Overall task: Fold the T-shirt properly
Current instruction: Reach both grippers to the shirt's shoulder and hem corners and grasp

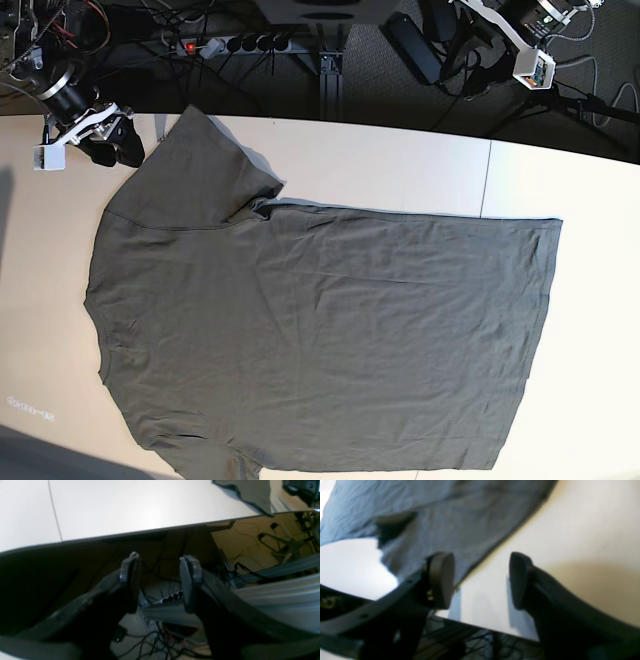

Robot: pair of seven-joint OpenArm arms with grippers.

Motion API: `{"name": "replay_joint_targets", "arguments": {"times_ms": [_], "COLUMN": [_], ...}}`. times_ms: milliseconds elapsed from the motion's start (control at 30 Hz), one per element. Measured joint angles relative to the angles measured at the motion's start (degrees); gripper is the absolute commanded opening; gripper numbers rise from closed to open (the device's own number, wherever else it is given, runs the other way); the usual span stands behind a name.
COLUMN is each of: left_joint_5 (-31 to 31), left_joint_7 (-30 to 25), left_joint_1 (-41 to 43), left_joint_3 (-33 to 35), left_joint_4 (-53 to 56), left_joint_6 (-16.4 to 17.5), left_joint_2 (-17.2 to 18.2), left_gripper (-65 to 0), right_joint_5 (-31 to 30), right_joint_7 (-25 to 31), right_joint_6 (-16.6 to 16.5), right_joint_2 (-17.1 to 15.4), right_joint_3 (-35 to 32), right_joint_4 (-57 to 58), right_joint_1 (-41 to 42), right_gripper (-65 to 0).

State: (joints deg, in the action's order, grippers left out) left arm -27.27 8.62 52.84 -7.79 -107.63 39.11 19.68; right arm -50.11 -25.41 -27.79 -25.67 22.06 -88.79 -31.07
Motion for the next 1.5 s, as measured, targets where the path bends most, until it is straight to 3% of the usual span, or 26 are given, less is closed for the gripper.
{"name": "replay_joint_targets", "arguments": {"times_ms": [233, 500, 600, 733, 1033, 1200, 1500], "left_joint_5": [-1.8, -9.7, -10.1, -9.8, -13.3, -15.8, -17.4], "left_joint_7": [0.0, 0.3, 1.2, 6.5, 8.6, 9.6, 8.2], "left_joint_1": [0.0, -0.1, -1.1, -6.2, -21.4, -29.8, -46.4], "left_joint_3": [-2.9, -10.3, -10.7, -10.6, -10.4, -5.6, 6.3], "left_joint_4": [0.0, 0.0, 0.0, 1.1, 16.3, 27.4, 45.9], "left_joint_6": [0.0, 0.0, 0.0, -0.5, -1.2, -1.4, -1.1], "left_joint_2": [1.1, 3.1, 5.7, 8.1, 15.3, 18.2, 18.8], "left_gripper": [-35.7, -35.6, -28.2, -25.6, -25.6, -25.6, -25.6], "right_joint_5": [-3.1, -3.0, -2.7, -2.4, -0.9, -0.8, 0.0], "right_joint_7": [0.3, 1.8, 1.8, 1.7, 1.8, 1.9, 2.1], "right_joint_6": [0.0, -0.2, -0.3, -0.3, -0.5, -0.5, -0.6], "right_joint_2": [0.0, 6.5, 7.8, 7.9, 7.9, 7.9, 7.9], "right_joint_3": [-6.8, -9.7, -9.7, -9.7, -9.8, -9.8, -9.8], "right_joint_4": [4.0, 3.8, 3.8, 3.7, 3.6, 3.6, 3.6], "right_joint_1": [3.1, 3.8, 3.9, 3.9, 4.0, 4.0, 4.0], "right_gripper": [-30.0, -30.0, -30.0, -30.0, -30.0, -30.0, -30.0]}}
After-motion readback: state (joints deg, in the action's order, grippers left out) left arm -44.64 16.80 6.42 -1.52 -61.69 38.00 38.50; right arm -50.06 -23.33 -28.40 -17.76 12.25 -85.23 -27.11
